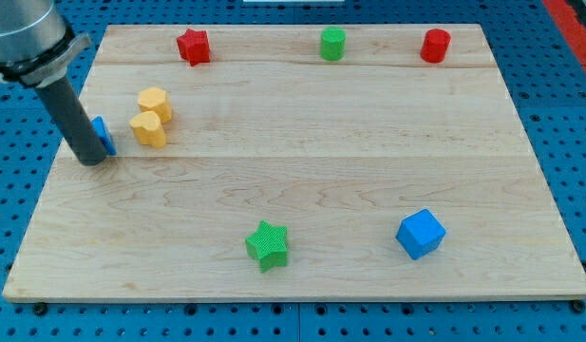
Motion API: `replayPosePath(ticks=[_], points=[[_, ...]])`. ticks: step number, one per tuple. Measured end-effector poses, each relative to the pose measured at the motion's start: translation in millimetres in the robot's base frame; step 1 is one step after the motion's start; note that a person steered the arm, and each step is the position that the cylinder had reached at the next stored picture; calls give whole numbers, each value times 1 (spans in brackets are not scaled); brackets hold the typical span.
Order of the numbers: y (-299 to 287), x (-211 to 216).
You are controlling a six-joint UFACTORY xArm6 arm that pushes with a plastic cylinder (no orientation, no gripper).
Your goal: Push the blue triangle close left to the yellow heart
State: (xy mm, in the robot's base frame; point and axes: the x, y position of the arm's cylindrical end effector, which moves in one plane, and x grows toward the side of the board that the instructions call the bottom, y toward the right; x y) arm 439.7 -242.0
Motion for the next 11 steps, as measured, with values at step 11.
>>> replayPosePath(ticks=[11], points=[[-14,-85]])
